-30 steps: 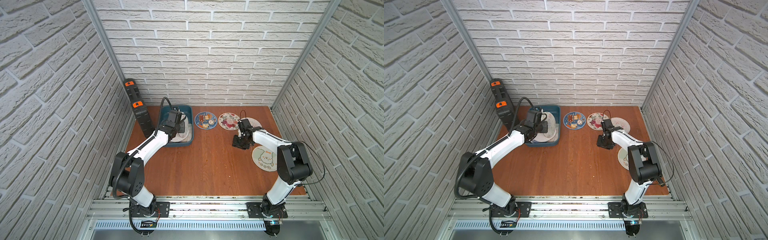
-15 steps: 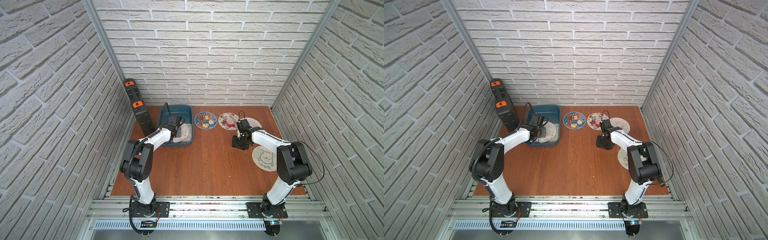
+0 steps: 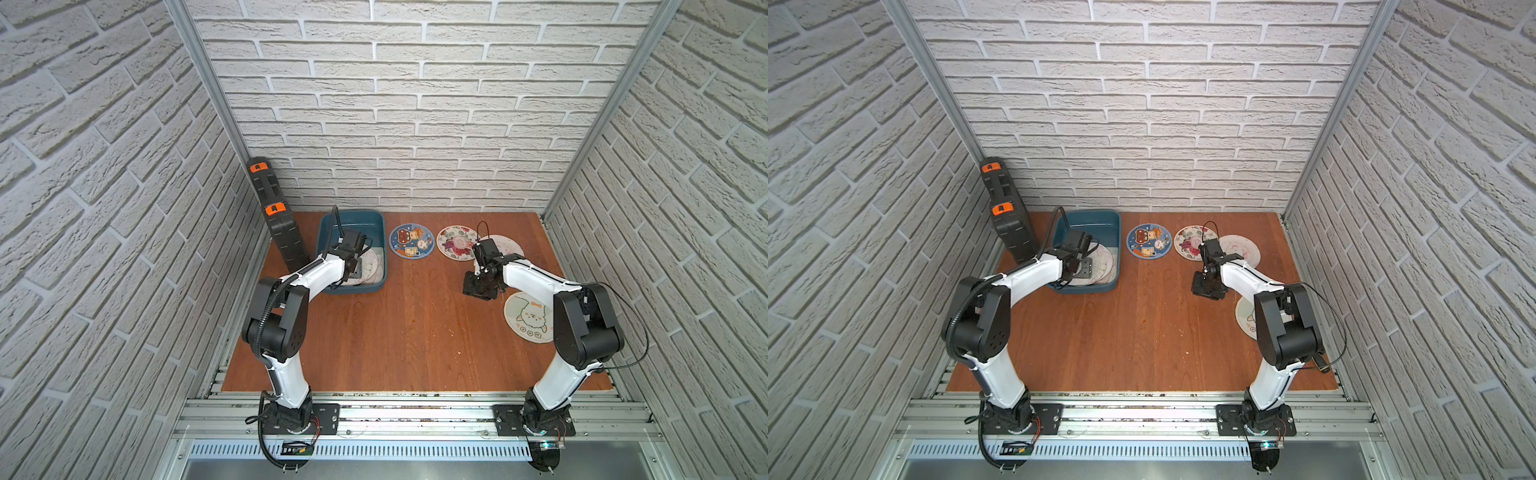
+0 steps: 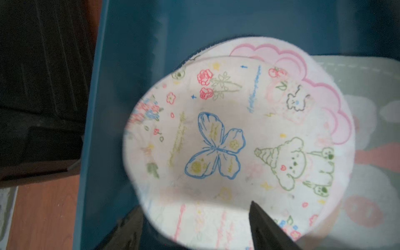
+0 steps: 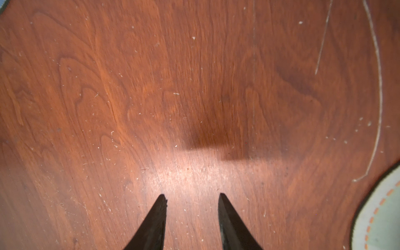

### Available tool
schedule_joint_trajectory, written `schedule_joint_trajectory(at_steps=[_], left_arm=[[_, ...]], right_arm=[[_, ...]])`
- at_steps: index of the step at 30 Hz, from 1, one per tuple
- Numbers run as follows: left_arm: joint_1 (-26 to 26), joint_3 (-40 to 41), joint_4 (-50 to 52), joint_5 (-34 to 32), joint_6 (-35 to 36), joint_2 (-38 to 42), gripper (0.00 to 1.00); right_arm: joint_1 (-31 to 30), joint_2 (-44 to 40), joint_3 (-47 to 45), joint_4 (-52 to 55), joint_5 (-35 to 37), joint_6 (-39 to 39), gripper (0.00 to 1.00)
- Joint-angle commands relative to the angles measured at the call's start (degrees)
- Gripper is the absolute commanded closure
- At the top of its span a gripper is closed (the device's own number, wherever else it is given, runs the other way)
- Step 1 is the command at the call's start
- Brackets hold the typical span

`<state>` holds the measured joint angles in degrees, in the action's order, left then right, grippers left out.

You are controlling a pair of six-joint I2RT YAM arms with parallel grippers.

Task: Put the coasters into the storage box
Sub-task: Place the coaster in the storage box.

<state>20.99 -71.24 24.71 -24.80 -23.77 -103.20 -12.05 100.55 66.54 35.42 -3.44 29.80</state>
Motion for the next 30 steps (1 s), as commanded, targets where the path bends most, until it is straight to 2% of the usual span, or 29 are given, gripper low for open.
schedule_joint_trajectory(at_steps=[1,2,8,15,23,30], left_arm=[[2.3,-2.2,2.2,-3.7,1.3,3.4,0.05],[3.0,-2.6,2.6,-4.5,1.7,3.9,0.02],[6.9,-3.7,2.2,-5.0,3.2,7.3,0.02],[11.5,-3.0,-2.6,4.5,2.6,8.5,0.02],[16.6,-4.5,-7.5,14.4,2.8,4.6,0.02],[19.8,-6.8,-10.0,20.5,1.6,-0.7,0.02]], right_arm=[[-0.6,-0.8,0.8,0.1,0.9,0.2,0.59],[-0.6,-0.9,0.7,0.2,1.1,0.1,0.59],[-0.6,-1.5,0.2,0.4,1.8,-0.2,0.59],[-0.5,-2.5,-0.9,0.4,1.4,-0.2,0.59],[0.1,-5.8,-2.6,1.9,3.6,-0.9,0.59],[6.0,-10.9,-5.2,5.1,4.8,-1.2,0.59]])
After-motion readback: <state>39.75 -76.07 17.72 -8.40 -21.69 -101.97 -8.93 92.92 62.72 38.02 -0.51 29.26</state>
